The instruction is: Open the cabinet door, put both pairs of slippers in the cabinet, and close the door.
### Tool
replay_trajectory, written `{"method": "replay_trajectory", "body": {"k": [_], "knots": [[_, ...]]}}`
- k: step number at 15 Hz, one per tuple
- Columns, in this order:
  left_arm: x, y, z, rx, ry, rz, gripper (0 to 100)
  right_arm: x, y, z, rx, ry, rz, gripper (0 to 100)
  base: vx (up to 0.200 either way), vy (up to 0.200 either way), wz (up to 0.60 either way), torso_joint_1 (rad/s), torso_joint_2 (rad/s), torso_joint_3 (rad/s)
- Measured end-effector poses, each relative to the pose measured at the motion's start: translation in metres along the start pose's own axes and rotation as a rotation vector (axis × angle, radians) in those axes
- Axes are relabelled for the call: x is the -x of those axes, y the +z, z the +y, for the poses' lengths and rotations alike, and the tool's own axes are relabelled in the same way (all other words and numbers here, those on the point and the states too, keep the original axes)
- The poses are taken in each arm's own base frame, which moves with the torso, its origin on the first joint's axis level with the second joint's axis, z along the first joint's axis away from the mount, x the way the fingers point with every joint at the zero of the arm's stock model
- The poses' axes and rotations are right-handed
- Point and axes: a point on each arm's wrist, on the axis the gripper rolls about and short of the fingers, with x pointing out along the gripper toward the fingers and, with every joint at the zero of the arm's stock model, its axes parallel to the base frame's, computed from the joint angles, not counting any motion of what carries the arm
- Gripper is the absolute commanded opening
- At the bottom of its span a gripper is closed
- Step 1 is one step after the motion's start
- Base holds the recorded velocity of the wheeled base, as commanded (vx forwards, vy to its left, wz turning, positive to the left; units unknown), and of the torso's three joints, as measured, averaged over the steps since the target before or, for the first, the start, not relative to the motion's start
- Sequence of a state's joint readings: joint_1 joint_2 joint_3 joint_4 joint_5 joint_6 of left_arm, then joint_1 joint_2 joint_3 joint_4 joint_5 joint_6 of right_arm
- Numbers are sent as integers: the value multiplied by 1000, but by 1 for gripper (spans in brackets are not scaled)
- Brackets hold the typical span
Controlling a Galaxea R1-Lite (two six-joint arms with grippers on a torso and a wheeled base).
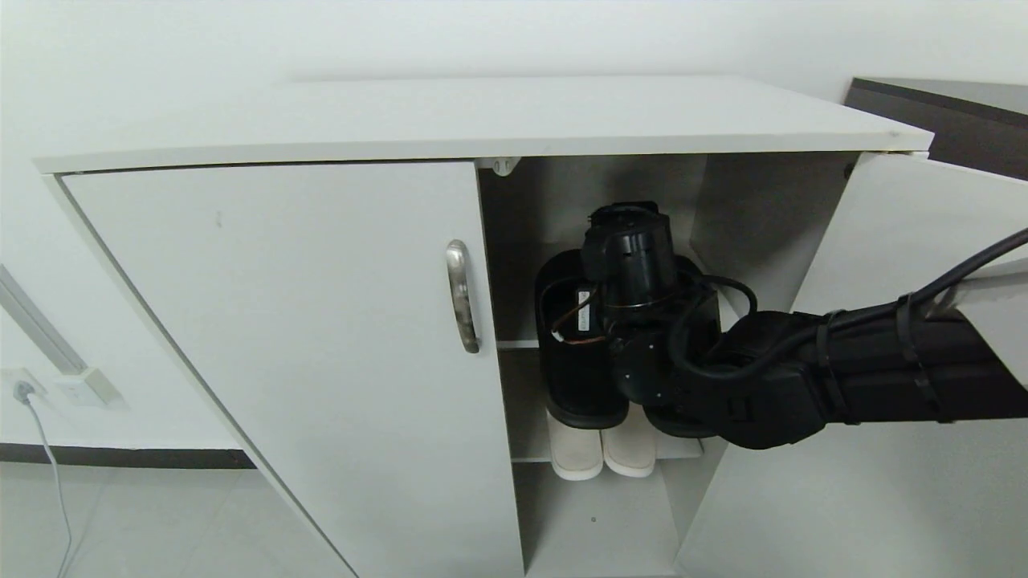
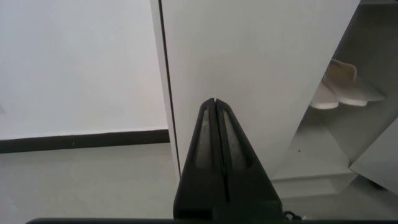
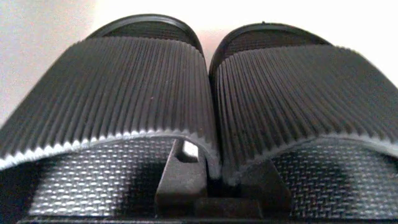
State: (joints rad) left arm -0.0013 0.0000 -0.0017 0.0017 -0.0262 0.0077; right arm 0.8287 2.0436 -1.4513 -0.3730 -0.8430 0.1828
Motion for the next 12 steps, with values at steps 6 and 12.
{"method": "replay_trajectory", "body": {"k": [6, 12], "knots": [[0, 0, 0, 0, 0, 0, 0, -40, 3, -2, 12, 21, -7, 0, 0, 0, 0, 0, 0, 0], [0, 0, 0, 0, -1, 0, 0, -66, 24, -3, 13, 18, 11, 0, 0, 0, 0, 0, 0, 0]]}}
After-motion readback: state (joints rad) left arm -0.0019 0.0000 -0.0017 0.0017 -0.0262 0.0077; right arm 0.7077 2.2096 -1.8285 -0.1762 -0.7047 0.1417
